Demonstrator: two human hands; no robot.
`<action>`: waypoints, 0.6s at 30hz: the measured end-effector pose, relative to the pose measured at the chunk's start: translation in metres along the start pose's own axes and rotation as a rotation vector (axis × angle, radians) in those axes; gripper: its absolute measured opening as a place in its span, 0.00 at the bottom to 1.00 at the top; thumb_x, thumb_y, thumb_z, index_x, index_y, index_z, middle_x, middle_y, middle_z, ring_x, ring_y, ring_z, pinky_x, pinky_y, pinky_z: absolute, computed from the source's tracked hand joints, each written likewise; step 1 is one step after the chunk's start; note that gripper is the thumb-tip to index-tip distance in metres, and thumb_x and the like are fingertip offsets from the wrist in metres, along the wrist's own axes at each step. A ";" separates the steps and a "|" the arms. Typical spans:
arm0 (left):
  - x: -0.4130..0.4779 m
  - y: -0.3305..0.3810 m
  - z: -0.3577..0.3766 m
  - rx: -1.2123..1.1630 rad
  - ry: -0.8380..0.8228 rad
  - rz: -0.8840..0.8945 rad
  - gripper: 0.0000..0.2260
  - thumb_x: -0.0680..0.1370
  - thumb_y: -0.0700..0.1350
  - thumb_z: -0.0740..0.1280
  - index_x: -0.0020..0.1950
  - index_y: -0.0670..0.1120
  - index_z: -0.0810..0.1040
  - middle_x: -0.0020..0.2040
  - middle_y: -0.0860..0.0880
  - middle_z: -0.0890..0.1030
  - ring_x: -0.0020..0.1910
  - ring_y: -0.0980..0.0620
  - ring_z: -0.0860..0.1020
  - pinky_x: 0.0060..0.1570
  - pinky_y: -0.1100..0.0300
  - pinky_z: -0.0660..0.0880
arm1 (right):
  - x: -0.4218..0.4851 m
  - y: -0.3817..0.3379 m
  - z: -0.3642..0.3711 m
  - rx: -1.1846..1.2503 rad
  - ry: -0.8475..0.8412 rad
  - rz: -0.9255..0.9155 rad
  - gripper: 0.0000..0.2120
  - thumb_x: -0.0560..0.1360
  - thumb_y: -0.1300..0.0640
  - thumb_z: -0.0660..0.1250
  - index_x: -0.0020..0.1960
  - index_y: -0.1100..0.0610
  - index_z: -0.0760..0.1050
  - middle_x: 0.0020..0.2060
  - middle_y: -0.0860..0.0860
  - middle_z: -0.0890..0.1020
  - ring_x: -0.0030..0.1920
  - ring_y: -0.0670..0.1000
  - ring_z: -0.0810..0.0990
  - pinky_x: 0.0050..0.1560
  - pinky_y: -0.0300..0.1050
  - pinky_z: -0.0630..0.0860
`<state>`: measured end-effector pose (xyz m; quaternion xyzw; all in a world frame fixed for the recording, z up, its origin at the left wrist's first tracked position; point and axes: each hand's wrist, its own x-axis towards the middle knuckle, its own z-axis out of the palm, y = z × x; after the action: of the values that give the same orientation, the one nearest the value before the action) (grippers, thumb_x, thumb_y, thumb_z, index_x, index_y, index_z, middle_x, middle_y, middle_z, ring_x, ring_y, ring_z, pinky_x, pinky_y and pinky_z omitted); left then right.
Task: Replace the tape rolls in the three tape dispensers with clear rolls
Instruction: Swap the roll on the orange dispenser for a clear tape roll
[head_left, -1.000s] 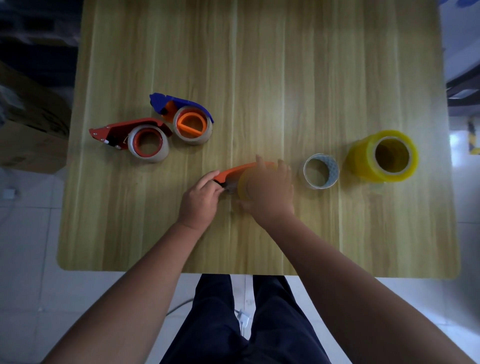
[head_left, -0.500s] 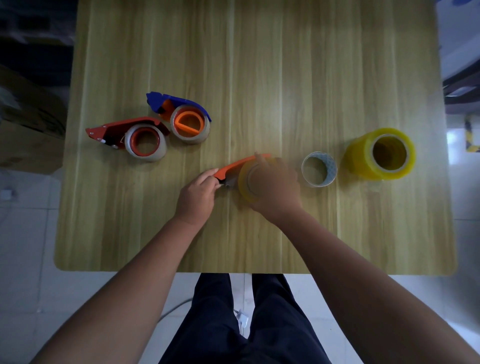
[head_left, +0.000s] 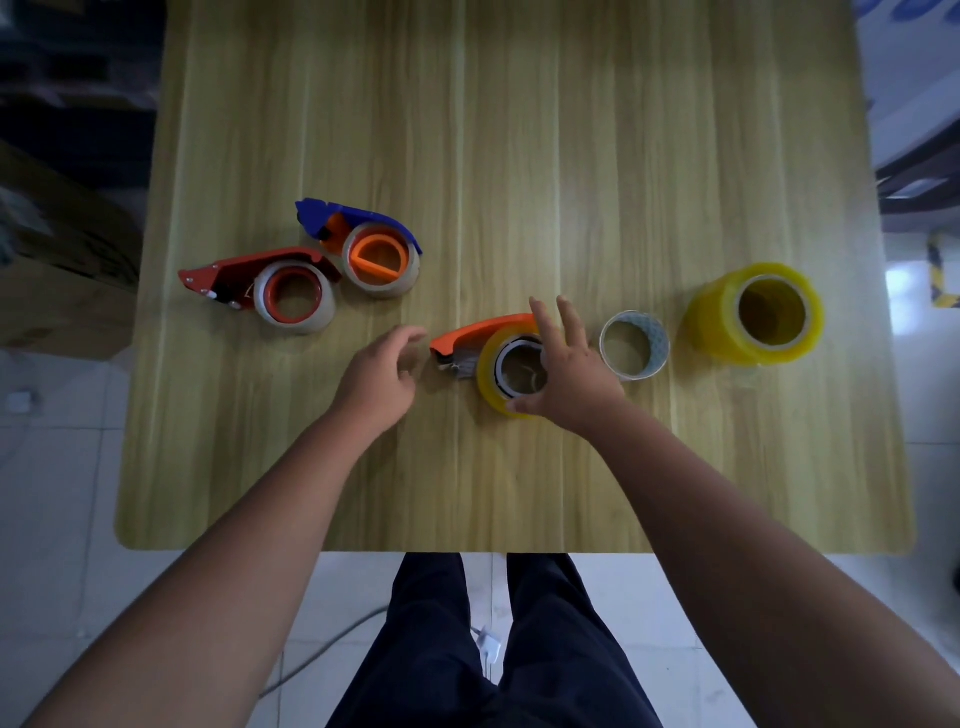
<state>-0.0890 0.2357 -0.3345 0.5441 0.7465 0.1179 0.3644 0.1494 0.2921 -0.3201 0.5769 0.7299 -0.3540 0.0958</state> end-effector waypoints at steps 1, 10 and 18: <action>0.003 0.005 0.000 -0.082 -0.040 0.006 0.25 0.76 0.36 0.64 0.70 0.55 0.68 0.67 0.53 0.75 0.66 0.53 0.73 0.60 0.54 0.75 | 0.003 0.000 -0.003 0.005 -0.014 -0.008 0.63 0.63 0.44 0.81 0.78 0.41 0.35 0.79 0.47 0.38 0.70 0.59 0.70 0.61 0.57 0.76; 0.026 0.022 -0.002 -0.141 -0.205 0.028 0.14 0.82 0.47 0.59 0.68 0.57 0.73 0.65 0.53 0.76 0.63 0.52 0.73 0.57 0.56 0.72 | 0.008 0.004 -0.006 0.075 -0.002 -0.039 0.53 0.64 0.52 0.82 0.79 0.50 0.52 0.77 0.47 0.58 0.67 0.59 0.72 0.62 0.55 0.75; 0.021 0.019 0.000 -0.156 -0.168 0.012 0.17 0.83 0.50 0.56 0.72 0.54 0.69 0.69 0.53 0.74 0.68 0.52 0.71 0.60 0.58 0.69 | -0.006 0.005 -0.001 -0.112 0.015 -0.113 0.56 0.66 0.37 0.76 0.79 0.44 0.42 0.80 0.48 0.45 0.78 0.61 0.51 0.73 0.64 0.61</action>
<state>-0.0783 0.2618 -0.3321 0.5263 0.6988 0.1319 0.4661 0.1560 0.2882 -0.3179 0.5311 0.7806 -0.3131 0.1025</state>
